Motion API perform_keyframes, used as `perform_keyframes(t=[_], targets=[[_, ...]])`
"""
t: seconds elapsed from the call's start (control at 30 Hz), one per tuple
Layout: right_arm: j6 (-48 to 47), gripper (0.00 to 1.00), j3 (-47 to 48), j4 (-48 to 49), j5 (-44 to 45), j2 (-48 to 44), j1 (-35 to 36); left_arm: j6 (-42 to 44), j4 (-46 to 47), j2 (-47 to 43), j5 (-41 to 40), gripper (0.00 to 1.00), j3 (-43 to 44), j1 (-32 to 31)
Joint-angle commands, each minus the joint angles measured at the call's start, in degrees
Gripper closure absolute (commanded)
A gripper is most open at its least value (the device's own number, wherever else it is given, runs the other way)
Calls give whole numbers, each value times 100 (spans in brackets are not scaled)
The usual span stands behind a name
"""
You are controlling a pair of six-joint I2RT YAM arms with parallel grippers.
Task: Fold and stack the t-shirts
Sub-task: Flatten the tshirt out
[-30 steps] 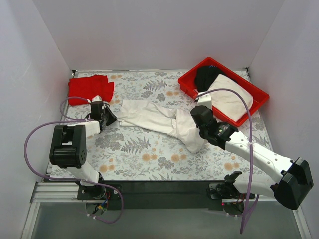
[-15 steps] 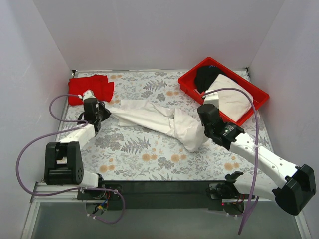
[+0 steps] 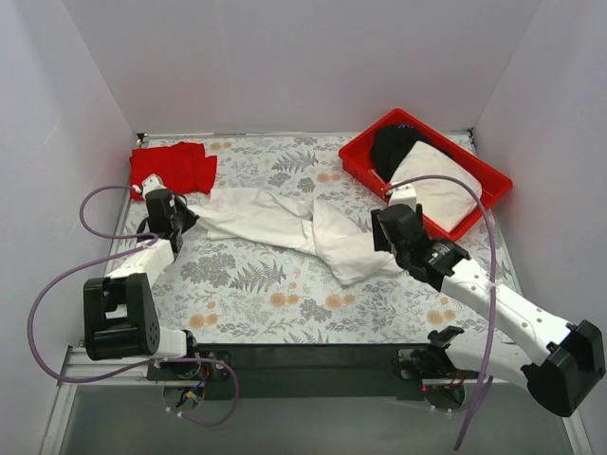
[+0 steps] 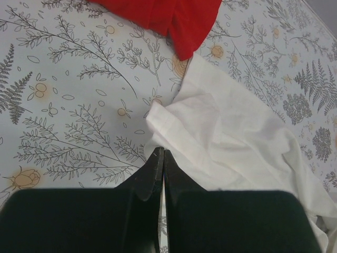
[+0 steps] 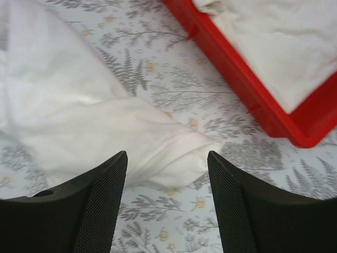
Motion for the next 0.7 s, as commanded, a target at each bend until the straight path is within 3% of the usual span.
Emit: perform_keyframes(t=[0.0,0.07,0.3,0.67], targets=[[404,43,-552,187,-1600,-523,196,20,79,-43,120,100,-31,17],[623,43,-852,581,-2156,-560,266,12,114,-25,182,100,-40,17],[906,45,-1417,1593,-2871,19,582,-15,150,1,270,100,-57,26],[844,46,-1100,1841,-2433,1162,917,3,141,-25,270,100,-66,26]])
